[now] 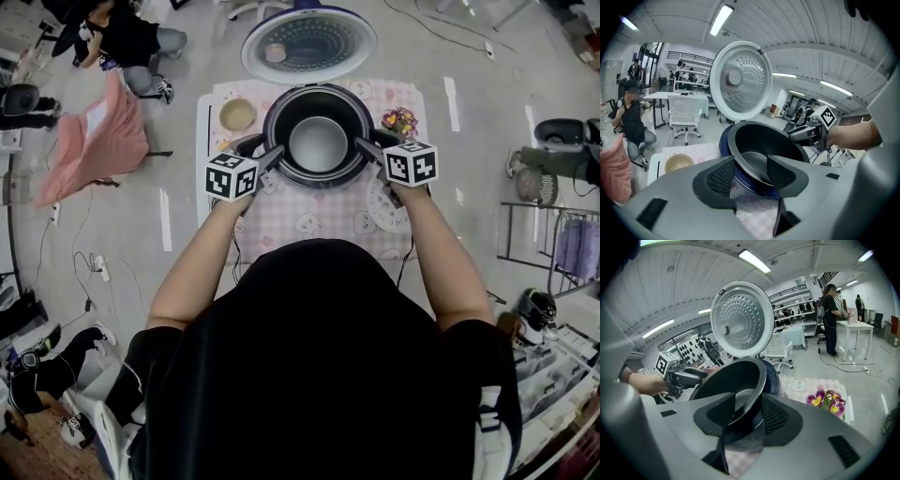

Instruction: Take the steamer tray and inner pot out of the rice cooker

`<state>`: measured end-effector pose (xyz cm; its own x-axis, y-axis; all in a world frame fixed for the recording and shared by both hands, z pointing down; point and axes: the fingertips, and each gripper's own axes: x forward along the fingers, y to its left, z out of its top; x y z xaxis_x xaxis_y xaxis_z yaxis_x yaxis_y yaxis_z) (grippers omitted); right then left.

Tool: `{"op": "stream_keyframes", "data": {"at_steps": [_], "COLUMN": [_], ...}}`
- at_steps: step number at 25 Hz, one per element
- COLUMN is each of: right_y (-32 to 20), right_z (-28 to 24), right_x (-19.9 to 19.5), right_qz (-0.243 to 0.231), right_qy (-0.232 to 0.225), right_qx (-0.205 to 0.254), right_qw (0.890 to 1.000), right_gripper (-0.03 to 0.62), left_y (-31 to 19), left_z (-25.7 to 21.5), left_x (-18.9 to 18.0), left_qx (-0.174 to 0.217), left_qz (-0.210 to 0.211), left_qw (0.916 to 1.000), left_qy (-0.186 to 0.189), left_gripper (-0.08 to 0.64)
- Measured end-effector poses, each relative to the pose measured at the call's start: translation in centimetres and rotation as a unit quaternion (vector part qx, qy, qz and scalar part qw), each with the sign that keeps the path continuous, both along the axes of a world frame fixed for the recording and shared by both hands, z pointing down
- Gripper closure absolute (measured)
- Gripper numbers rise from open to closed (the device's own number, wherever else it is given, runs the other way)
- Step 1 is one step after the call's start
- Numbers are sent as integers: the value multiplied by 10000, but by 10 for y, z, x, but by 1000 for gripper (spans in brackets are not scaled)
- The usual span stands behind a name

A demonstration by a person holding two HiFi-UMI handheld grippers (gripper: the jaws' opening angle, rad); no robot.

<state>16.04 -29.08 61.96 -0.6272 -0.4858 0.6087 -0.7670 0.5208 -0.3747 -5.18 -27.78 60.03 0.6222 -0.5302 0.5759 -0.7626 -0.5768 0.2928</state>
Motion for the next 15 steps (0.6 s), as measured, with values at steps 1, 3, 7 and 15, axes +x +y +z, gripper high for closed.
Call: {"op": "stream_keyframes", "data": {"at_steps": [1, 3, 7, 15], "right_y": [0, -2, -4, -3], "right_z": [1, 1, 1, -7], "right_x": [-1, -2, -1, -3], "right_qz": [4, 43, 194, 803], "right_qy": [12, 50, 7, -947], "right_qx": [-3, -11, -26, -478], "right_qw": [10000, 10000, 9998, 9911], "right_gripper": [411, 416, 425, 451], "left_y": [0, -1, -5, -4], "left_z": [2, 3, 4, -1], "left_x": [0, 0, 1, 0], "left_qx": [-26, -49, -68, -416], "left_qz": [-18, -51, -150, -571], "left_qw": [10000, 10000, 9999, 9928], "left_qy": [-5, -24, -4, 969], "left_gripper": [325, 331, 341, 364]}}
